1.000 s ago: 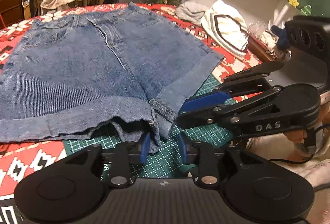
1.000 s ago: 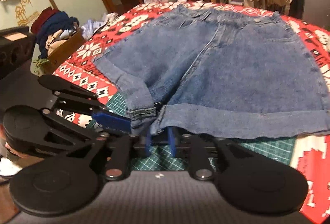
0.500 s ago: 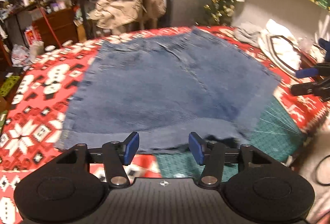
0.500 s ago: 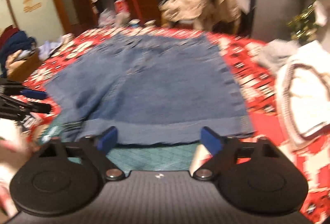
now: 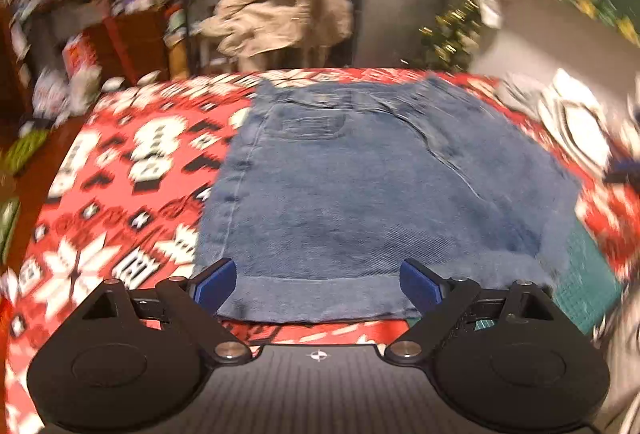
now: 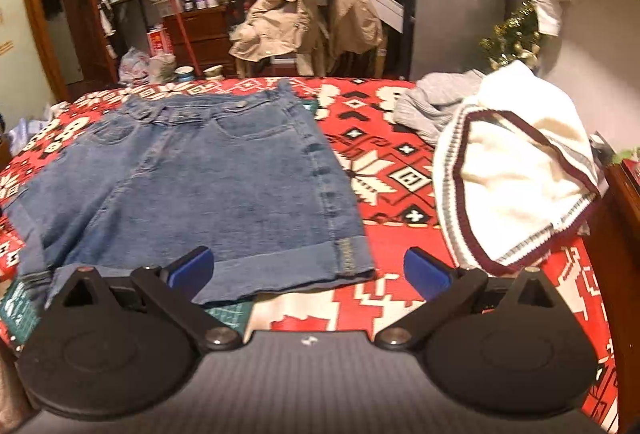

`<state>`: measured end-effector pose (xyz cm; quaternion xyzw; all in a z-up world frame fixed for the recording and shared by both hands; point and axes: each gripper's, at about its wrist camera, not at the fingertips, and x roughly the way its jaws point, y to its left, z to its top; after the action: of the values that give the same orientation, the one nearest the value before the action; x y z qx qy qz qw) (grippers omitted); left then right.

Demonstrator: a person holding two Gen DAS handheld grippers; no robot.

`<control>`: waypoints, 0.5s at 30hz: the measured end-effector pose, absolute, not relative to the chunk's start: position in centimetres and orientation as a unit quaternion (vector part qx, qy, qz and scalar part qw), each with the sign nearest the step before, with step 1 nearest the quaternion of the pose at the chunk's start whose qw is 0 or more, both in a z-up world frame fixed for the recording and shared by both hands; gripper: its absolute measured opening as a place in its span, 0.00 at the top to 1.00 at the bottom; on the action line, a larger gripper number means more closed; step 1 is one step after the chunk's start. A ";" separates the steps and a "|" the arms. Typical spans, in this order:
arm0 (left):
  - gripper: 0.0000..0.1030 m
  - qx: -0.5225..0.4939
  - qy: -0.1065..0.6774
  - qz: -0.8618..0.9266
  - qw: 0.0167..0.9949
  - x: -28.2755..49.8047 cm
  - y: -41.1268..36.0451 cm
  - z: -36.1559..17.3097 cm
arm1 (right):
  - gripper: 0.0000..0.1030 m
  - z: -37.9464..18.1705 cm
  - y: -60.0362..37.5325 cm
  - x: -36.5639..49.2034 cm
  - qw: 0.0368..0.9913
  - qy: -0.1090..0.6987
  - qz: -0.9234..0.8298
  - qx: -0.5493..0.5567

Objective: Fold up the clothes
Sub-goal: 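Grasp the cuffed leg hem of the shorts with both grippers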

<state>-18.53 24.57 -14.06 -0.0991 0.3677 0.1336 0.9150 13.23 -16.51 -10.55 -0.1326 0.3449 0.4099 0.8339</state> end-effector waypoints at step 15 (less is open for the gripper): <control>0.49 -0.174 0.371 0.205 0.889 -21.2 29.8 -15.0 | 0.75 -15.2 -16.2 20.0 0.821 0.428 0.372 -0.060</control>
<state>-21.20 29.78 -15.01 -0.1744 0.3710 0.2053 0.8887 19.99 -16.23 -15.19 -0.0601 0.4281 0.3723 0.8213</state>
